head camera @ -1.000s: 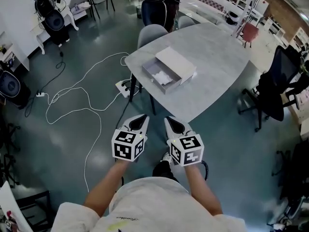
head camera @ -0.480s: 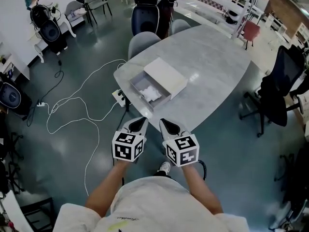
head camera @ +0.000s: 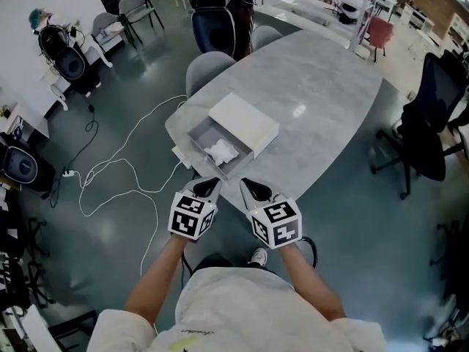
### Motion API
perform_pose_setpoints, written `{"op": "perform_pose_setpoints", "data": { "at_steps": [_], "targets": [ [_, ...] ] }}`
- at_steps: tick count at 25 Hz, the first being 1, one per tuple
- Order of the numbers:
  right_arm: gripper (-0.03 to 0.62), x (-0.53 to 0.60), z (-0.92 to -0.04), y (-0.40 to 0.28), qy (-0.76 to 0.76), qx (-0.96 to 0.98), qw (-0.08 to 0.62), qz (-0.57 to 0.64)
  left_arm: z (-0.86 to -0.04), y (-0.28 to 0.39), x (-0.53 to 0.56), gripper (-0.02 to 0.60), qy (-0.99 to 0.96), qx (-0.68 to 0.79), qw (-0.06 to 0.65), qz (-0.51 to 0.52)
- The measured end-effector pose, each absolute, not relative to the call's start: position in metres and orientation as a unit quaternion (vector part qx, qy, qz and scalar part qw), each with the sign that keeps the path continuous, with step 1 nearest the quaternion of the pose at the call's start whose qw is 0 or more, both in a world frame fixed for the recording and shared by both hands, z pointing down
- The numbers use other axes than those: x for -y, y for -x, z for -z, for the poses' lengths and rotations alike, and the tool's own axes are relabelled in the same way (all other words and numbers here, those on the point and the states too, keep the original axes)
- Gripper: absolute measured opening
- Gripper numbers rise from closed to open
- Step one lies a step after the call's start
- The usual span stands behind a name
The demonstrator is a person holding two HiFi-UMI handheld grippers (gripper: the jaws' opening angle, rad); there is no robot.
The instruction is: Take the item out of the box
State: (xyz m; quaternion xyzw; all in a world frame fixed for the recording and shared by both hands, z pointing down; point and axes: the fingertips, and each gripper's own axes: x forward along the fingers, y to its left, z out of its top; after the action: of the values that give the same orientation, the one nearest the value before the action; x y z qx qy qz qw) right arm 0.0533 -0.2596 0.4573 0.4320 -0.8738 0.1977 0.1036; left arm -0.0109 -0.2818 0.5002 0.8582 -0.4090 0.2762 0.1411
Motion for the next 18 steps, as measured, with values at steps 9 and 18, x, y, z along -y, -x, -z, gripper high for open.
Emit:
{"op": "perform_pose_setpoints", "data": {
  "at_steps": [9,18],
  "targets": [
    [0.005,0.294,-0.473,-0.051,-0.466,0.852,0.104,-0.215,-0.522,0.013,0.335,0.015,-0.894,0.263,0.062,-0.358],
    [0.005,0.342,-0.488,-0.03,-0.538,0.802,0.105,-0.239,-0.553,0.02,0.381,0.015,-0.902,0.065,-0.039,-0.424]
  ]
}}
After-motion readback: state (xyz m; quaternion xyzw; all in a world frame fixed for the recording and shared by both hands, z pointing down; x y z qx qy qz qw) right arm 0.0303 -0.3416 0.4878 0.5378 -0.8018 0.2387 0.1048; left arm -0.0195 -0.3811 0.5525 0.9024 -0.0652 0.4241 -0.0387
